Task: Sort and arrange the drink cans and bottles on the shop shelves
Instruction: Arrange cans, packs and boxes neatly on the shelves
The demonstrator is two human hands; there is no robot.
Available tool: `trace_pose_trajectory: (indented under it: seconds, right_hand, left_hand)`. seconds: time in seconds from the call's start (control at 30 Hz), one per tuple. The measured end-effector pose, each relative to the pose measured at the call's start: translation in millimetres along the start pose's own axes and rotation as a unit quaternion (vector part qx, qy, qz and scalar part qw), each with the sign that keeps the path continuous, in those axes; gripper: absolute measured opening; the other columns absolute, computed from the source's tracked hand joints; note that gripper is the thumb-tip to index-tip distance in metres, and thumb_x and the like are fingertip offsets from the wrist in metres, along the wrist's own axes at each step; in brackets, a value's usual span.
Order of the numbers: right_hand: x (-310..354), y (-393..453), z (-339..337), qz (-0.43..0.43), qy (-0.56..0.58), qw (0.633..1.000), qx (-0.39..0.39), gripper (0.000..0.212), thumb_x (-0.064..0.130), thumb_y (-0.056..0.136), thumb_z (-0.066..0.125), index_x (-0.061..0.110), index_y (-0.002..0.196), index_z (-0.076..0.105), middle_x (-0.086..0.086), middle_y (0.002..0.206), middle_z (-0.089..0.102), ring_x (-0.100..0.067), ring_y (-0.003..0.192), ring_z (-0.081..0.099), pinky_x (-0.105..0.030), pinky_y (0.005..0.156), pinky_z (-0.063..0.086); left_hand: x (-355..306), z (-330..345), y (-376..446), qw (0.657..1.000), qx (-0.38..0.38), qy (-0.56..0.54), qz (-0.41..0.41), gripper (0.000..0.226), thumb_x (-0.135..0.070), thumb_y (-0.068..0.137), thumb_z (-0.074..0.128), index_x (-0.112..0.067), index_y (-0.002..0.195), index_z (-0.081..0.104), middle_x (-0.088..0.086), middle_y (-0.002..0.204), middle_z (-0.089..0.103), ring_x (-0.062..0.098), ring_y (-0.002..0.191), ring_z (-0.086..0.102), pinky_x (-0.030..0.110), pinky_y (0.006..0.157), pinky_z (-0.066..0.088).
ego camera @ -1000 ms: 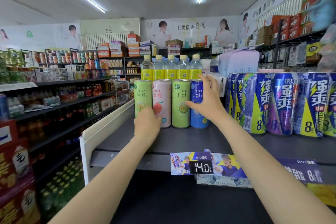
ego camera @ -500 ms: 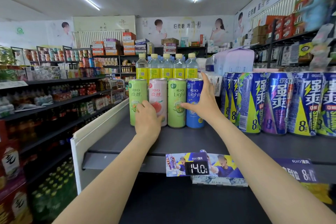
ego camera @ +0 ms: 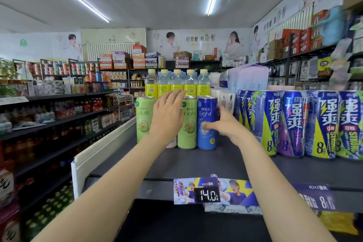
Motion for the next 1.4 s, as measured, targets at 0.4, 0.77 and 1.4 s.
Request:
trace_pose_trajectory:
  seconds: [0.4,0.77,1.4]
  right_hand:
    - [-2,5,-11,0.004,-0.088,0.995,-0.054,0.076,0.031,0.052,0.087,0.014,0.116,0.048,-0.009,0.118,0.056,-0.025,0.108,0.055,-0.042,0.093,0.048]
    - [4,-7,-6,0.014,-0.088,0.996,-0.01,0.064,0.021,0.066,0.085,0.016,0.114,0.043,0.001,0.106,0.056,-0.016,0.093,0.054,-0.026,0.07,0.044]
    - [2,-16,-5,0.064,-0.034,0.996,0.056,0.052,0.004,0.075,0.074,0.024,0.11,0.042,0.007,0.1,0.056,-0.016,0.1,0.054,-0.041,0.088,0.047]
  left_hand:
    - [4,2,53,0.994,0.105,-0.036,-0.027,0.025,-0.038,0.08,0.068,-0.02,0.095,0.06,-0.004,0.101,0.062,0.022,0.106,0.044,0.034,0.089,0.033]
    - [12,-1,44,0.969,0.175,-0.171,0.018,0.025,-0.007,0.093,0.052,-0.014,0.113,0.063,0.002,0.113,0.064,0.021,0.106,0.057,0.03,0.087,0.046]
    - [0,3,57,0.976,0.186,-0.113,0.003,0.029,-0.033,0.075,0.075,-0.017,0.079,0.052,0.005,0.101,0.065,0.021,0.094,0.06,0.037,0.083,0.05]
Point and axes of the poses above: each hand's wrist, its own y-axis towards the middle knuckle, its own z-axis out of the palm, x = y × z, the point moved 7 cm from there along y, towards the middle knuckle
